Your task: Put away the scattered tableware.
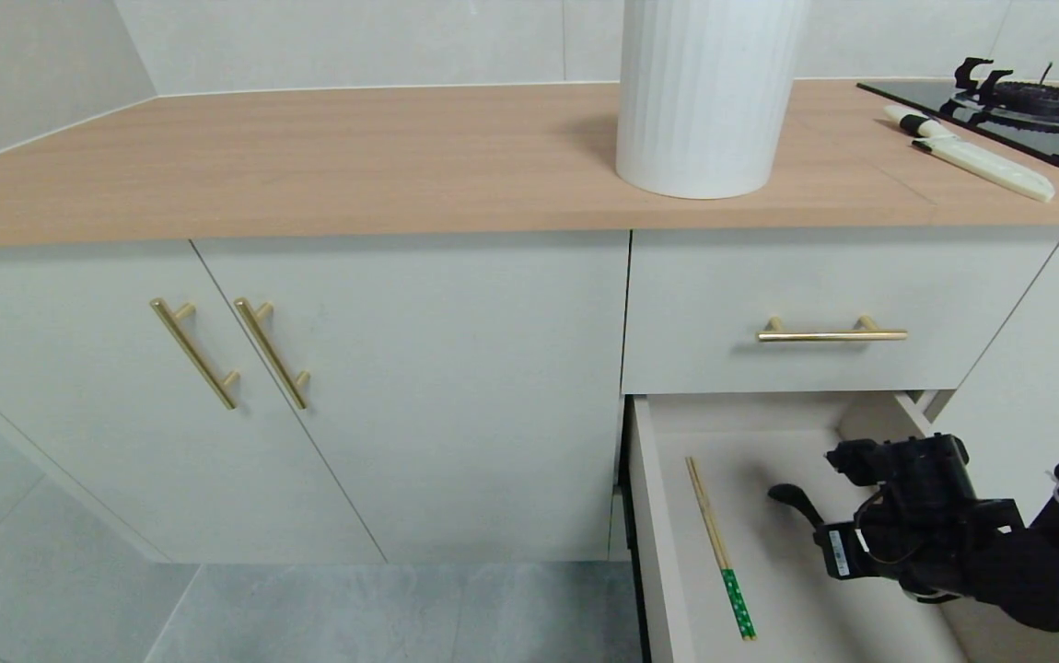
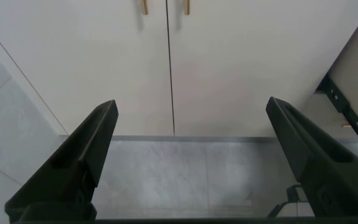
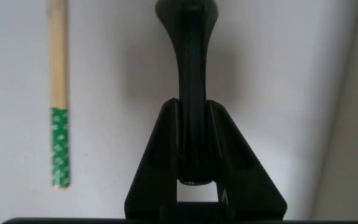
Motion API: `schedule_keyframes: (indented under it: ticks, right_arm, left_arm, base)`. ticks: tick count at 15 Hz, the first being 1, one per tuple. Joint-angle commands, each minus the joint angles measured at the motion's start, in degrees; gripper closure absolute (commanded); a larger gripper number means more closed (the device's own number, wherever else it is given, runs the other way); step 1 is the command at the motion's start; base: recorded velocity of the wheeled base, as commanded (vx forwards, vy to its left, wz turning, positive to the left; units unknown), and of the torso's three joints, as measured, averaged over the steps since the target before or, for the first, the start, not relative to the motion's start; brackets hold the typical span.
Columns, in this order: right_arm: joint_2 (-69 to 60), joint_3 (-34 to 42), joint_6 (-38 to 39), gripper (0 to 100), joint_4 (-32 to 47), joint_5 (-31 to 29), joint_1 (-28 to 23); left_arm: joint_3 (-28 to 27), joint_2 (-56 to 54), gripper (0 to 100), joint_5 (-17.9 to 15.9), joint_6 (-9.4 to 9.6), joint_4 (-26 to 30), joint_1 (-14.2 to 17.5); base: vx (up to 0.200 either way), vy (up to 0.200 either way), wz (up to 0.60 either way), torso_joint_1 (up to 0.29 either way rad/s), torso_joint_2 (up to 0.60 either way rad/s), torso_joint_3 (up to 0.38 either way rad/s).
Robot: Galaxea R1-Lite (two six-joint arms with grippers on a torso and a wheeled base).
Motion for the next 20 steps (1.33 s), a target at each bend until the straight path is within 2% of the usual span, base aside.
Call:
schedule_keyframes:
  ticks: [1,7,8,15,20]
  right_arm:
    - [2.17,0.38,0.01,100,-0.39,-0.23,-0.12]
    - [1.91,0.47,0.01,100,-0.83,-0.32,-0.20]
    - [1.82,0.47,0.01,0,-0.83,-0.32,-0.20]
    - [-0.73,0.47,0.19,0,-0.83,-0.50,-0.20]
    - [-16.28,2.75,0.01,0,1.71,-1.38,-0.29]
  left_arm:
    - [0.00,0.02,0,0.02,-0.02,-0.01,0.01]
    - [0.00,0.02,0,0.02,-0.02,-0.01,0.01]
    - [0.00,0.02,0,0.02,-0.02,-0.01,0.01]
    - [0.00,0.02,0,0.02,-0.02,-0.01,0.01]
    - [0.00,0.02,0,0.02,-0.02,-0.01,0.01]
  base:
    - [0.000,0.000,0.00,0.000,0.00,0.000]
    - [0.000,0.000,0.00,0.000,0.00,0.000]
    - [0.000,0.000,0.00,0.000,0.00,0.000]
    - [0.000,0.000,0.00,0.000,0.00,0.000]
    - [0.000,0.000,0.00,0.000,0.00,0.000]
